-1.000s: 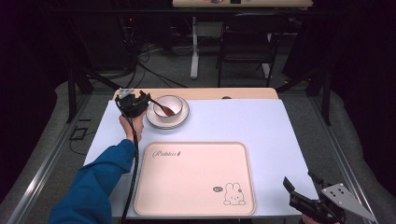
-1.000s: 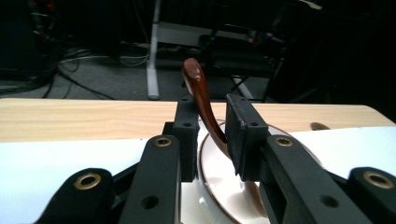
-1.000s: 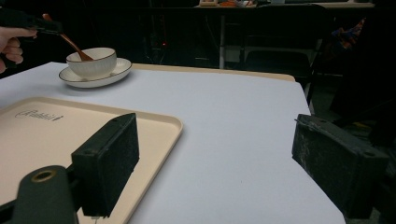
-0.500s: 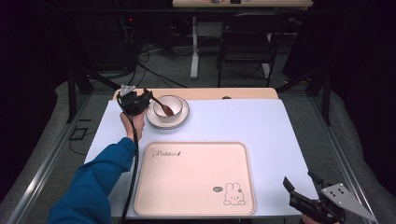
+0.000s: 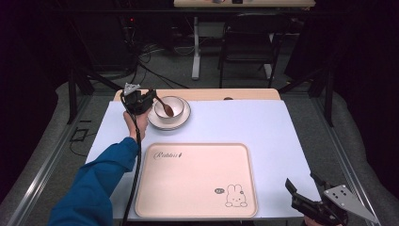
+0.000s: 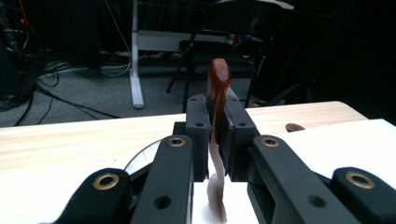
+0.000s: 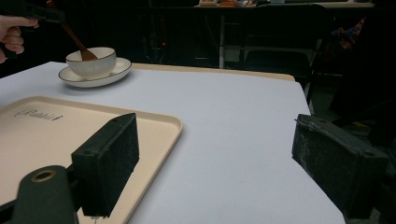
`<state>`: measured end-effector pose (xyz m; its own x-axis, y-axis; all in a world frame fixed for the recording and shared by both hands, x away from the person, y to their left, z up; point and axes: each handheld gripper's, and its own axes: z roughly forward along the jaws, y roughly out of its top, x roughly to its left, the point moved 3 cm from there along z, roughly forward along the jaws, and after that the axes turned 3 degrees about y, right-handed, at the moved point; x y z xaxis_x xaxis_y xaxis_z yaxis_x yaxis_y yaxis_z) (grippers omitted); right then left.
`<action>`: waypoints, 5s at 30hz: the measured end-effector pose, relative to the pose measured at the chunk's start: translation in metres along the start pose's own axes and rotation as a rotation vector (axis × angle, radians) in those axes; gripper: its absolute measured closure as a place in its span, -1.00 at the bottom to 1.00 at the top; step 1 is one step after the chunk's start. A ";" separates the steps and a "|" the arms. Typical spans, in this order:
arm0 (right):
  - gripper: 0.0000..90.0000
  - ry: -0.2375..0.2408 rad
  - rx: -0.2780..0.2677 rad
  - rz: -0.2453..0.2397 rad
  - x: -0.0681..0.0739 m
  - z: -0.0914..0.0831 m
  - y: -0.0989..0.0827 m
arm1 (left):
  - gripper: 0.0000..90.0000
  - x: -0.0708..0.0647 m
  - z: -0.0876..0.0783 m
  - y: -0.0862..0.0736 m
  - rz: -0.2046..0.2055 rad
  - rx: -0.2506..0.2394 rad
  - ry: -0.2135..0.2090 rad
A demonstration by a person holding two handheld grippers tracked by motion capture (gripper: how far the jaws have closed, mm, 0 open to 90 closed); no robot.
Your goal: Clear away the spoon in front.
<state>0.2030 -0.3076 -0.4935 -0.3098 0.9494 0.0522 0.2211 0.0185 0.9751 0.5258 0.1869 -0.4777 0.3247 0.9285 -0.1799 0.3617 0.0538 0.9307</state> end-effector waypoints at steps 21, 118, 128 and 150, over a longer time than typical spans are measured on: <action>-0.69 0.001 0.002 -0.003 0.000 0.000 0.000 | 0.88 -0.017 0.003 0.013 0.144 0.036 -0.020; -0.69 0.016 -0.006 -0.003 0.001 0.000 0.000 | 0.88 -0.040 -0.153 0.050 0.432 0.238 -0.401; -0.69 0.016 -0.006 -0.003 0.001 0.000 0.000 | 0.88 -0.046 -0.159 0.035 0.446 0.287 -0.433; -0.69 0.016 -0.006 -0.003 0.001 0.000 0.001 | 0.88 -0.049 -0.155 -0.012 0.399 0.488 -0.547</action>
<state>0.2032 -0.3067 -0.4930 -0.3254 0.9441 0.0532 0.2145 0.0190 0.9765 0.3699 0.1980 -0.4306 0.8418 0.5278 -0.1130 0.4271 -0.5234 0.7373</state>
